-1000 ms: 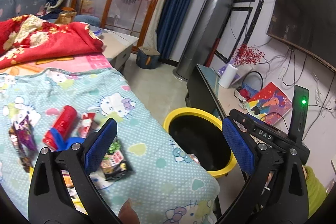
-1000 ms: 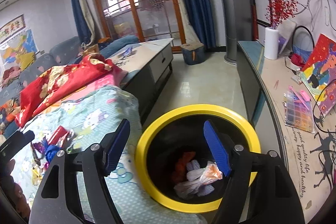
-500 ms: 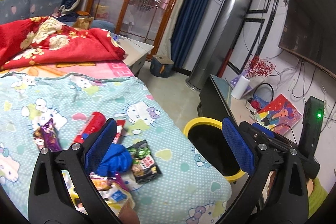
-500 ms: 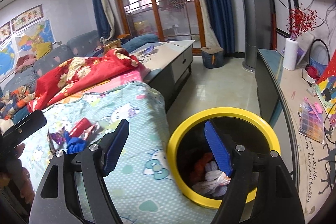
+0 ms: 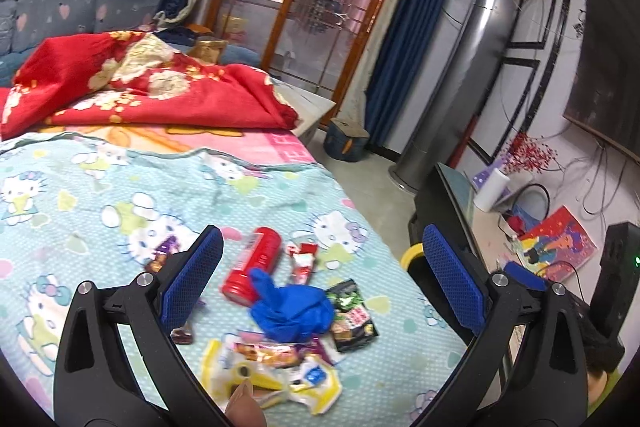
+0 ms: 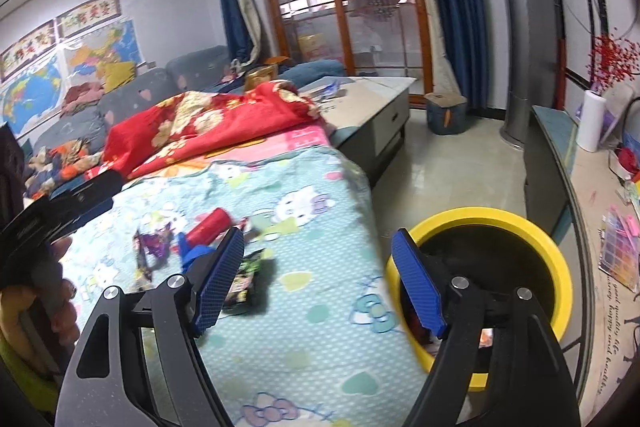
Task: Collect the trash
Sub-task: 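Move both tools back toward the remaining trash on the bed, then grasp the brown candy wrapper with the left tool while the right tool grasps the yellow-white snack bag, then carry the candy wrapper and snack bag over the yellow-rimmed bin, then open both tools to drop the wrapper and snack bag into the bin, then move both tools back to the trash on the bed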
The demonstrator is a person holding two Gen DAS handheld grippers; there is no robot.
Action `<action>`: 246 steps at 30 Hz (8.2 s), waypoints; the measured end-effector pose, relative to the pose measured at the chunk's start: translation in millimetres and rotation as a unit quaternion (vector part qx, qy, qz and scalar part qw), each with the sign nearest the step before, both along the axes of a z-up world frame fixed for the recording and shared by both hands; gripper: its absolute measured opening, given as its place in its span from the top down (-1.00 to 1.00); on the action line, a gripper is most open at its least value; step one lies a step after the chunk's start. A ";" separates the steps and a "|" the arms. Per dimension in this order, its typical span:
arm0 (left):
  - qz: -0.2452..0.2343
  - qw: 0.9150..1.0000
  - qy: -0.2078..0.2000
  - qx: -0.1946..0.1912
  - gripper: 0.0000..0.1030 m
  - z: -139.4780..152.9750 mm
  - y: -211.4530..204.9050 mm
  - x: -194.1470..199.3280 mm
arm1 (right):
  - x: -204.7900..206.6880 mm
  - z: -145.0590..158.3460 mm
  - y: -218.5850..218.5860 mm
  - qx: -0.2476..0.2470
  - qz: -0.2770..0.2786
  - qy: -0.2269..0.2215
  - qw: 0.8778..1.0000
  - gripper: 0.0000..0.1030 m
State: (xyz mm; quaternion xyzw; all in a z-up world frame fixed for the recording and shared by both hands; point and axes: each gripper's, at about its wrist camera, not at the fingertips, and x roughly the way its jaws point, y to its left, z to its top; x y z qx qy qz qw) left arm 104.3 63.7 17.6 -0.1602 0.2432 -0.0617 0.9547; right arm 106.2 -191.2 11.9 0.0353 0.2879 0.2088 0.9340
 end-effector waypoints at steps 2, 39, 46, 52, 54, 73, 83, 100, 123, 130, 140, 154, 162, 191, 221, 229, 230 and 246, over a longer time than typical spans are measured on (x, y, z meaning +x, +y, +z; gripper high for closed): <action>0.007 1.000 0.000 0.001 -0.78 1.2 7.6 -1.6 | -3.0 -0.1 9.0 -0.002 0.012 0.000 1.000 -0.43; 0.039 0.995 0.095 0.001 -0.51 -53.6 95.5 -14.2 | -30.5 -51.7 119.3 -0.023 0.122 0.100 0.987 -0.43; 0.005 0.993 0.120 0.002 -0.28 -73.8 80.6 -4.3 | -17.2 -73.0 122.2 0.001 0.126 0.148 0.981 -0.29; -0.006 0.990 0.143 0.000 -0.18 -88.6 74.1 4.1 | -14.2 -85.4 120.8 0.028 0.150 0.188 0.970 0.23; -0.008 0.989 0.148 -0.003 -0.06 -91.9 73.5 6.1 | -16.7 -83.5 120.7 0.025 0.153 0.184 0.971 0.26; -0.015 0.989 0.150 -0.003 0.80 -89.3 75.6 4.4 | -42.0 -56.3 119.9 -0.002 0.183 0.124 0.975 0.32; -0.010 0.995 0.098 -0.011 0.80 -52.8 78.0 -10.1 | -39.4 -38.4 110.5 0.002 0.164 0.084 0.983 0.35; -0.048 0.997 0.060 0.012 0.80 -26.9 42.7 -20.8 | -14.8 -18.9 64.7 0.029 0.092 0.055 0.994 0.35; -0.105 0.993 0.046 0.032 0.80 -20.0 -17.1 -19.8 | 11.5 -7.5 5.9 0.063 0.022 0.038 0.997 0.35; -0.122 0.991 0.046 0.034 0.80 -20.7 -35.2 -14.8 | 16.3 -7.2 -11.7 0.069 0.000 0.035 0.997 0.35; -0.152 0.987 0.043 0.042 0.80 -20.6 -65.1 -9.4 | 20.6 -3.4 -40.7 0.072 -0.043 0.020 0.996 0.35; -0.199 0.978 0.038 0.052 0.80 -23.0 -114.5 -2.4 | 30.6 -5.5 -85.1 0.082 -0.103 0.014 0.991 0.35; -0.228 0.971 0.035 0.064 0.80 -22.8 -146.4 4.9 | 32.5 -4.8 -113.1 0.089 -0.139 0.009 0.986 0.35; -0.299 0.949 0.053 0.087 0.80 -48.8 -236.4 27.8 | 40.8 -36.7 -198.9 0.090 -0.251 0.034 0.963 0.35; -0.234 0.969 0.070 0.042 -0.70 -58.6 -212.5 49.4 | 48.3 -54.4 -200.8 0.084 -0.258 0.064 0.960 -0.18; -0.207 0.976 0.062 0.034 -0.74 -49.6 -188.2 46.7 | 43.3 -43.5 -183.6 0.069 -0.243 0.049 0.966 -0.18; -0.202 0.977 0.061 0.032 -0.75 -48.6 -184.2 46.3 | 42.8 -42.3 -181.3 0.068 -0.241 0.047 0.967 -0.18; -0.136 0.990 0.040 0.028 -0.75 -31.0 -132.2 35.4 | 34.9 -22.5 -120.9 0.049 -0.168 0.028 0.984 -0.21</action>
